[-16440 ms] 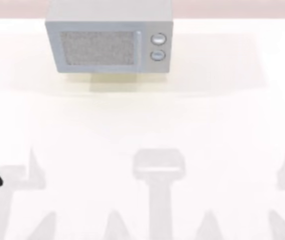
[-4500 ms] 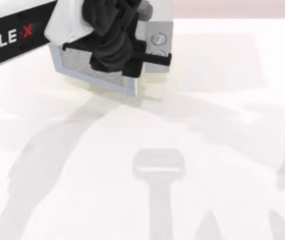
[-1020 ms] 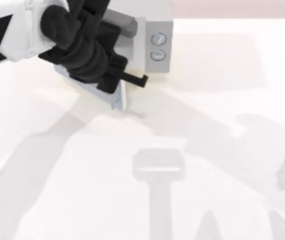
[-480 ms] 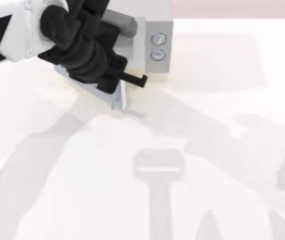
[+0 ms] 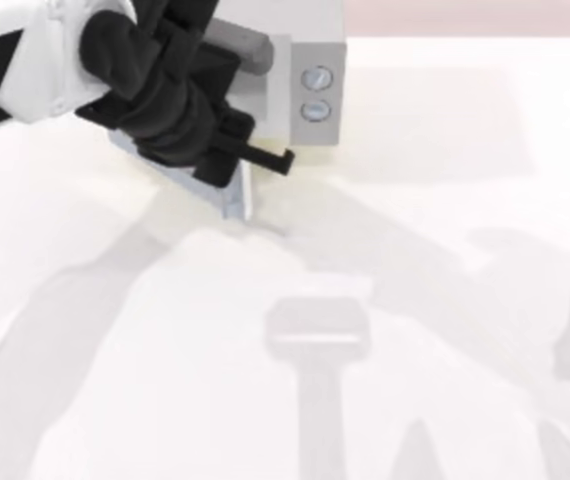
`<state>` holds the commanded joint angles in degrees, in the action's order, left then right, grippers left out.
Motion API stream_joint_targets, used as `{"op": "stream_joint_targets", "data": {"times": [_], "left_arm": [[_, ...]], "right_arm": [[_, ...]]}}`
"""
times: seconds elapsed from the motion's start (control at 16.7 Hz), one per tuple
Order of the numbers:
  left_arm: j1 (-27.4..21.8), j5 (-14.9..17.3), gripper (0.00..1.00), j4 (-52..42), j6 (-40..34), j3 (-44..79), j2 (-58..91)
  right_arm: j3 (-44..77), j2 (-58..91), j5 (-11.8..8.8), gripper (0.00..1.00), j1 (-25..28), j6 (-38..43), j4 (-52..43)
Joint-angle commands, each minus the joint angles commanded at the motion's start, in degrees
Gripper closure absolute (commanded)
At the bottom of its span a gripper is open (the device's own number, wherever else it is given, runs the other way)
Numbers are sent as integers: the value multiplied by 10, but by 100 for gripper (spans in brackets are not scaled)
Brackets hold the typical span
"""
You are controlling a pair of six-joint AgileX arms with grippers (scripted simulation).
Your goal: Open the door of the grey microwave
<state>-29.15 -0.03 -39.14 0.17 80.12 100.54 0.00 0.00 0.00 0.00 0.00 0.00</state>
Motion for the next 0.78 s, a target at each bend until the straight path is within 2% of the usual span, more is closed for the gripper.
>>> {"op": "stream_joint_targets", "data": {"times": [0.18, 0.54, 0.78], "left_arm": [[0, 8, 100, 1, 6, -5, -3], [28, 47, 100, 1, 81, -43, -36], [30, 50, 100, 2, 85, -44, -39]], "right_arm": [[0, 0, 0, 0, 0, 0, 0], [0, 0, 0, 0, 0, 0, 0], [0, 0, 0, 0, 0, 0, 0]]}}
